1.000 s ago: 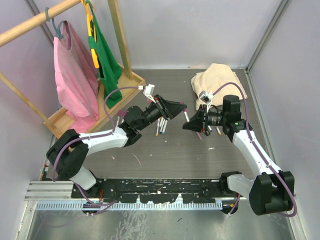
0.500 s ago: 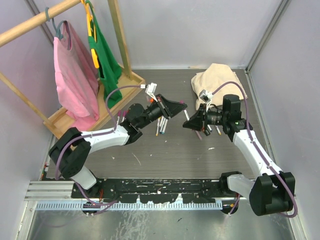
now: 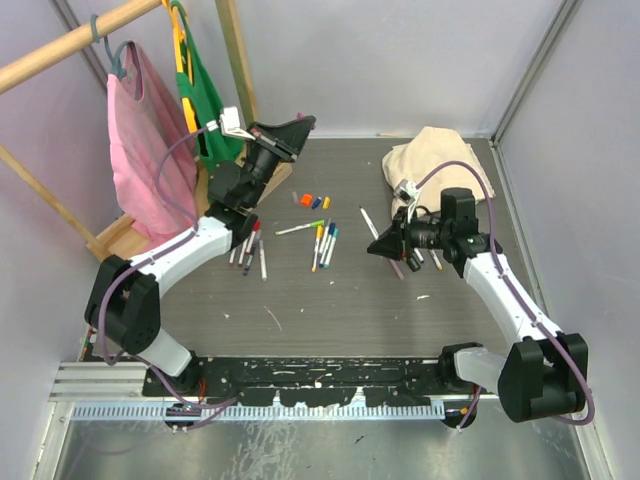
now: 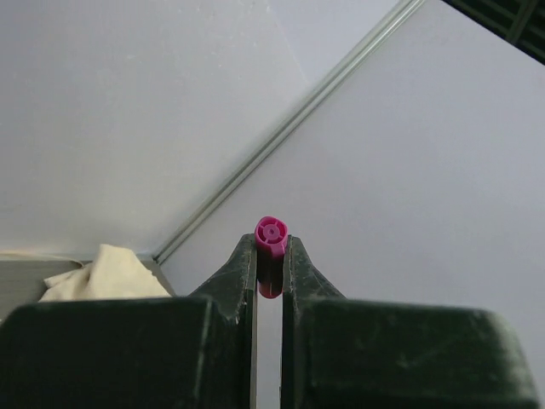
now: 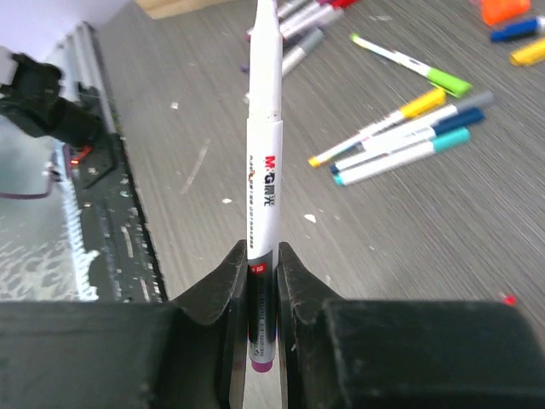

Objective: Open the pen caps
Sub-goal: Open the pen cap from the pen, then place the pen at the center of the board.

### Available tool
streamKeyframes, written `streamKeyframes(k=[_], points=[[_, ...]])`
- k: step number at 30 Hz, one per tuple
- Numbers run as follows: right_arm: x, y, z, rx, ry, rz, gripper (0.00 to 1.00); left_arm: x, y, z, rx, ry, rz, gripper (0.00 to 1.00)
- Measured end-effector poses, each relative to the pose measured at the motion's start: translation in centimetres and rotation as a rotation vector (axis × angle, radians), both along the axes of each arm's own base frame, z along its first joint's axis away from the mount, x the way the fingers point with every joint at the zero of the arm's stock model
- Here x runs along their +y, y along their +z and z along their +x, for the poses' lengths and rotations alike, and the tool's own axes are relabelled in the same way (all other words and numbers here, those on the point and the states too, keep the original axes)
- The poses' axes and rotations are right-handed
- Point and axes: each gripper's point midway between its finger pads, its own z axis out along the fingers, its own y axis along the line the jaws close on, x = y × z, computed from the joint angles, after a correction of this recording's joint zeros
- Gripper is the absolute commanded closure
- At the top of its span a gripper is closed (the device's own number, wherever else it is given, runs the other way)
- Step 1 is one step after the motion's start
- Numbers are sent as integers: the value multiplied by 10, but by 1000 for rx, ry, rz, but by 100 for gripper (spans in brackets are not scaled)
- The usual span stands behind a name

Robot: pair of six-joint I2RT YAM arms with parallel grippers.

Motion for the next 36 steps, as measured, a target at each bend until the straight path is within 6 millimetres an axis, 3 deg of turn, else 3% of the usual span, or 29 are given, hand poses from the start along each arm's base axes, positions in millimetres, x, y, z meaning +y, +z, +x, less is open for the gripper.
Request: streamKeyframes(k=[3,6,9,13,18,21,27,36], points=[[-8,-10,12,5,-68,-67,99,5,9,-5,-15,6,-12,100],[-27,-15,33,-30,-176,-164,98,5,-3,-13,4,-9,11,100],[-57,-21,59,-57,-309,-271,97,2,-38,-19,63,-38,68,100],[-115,-41,88,-39,-507,-430,95,-8,-93,-26,175,-102,168,100],[-189,-81,97,88,-678,-577,94,-14,-140,-40,260,-181,254,100],[-216,-112,93,197,-712,-643,93,-15,-167,-51,304,-219,292,100],[-227,-157,85,348,-675,-728,89,-13,-206,-70,371,-278,339,100],[-232,-174,83,407,-662,-764,85,-13,-225,-85,397,-331,360,100]])
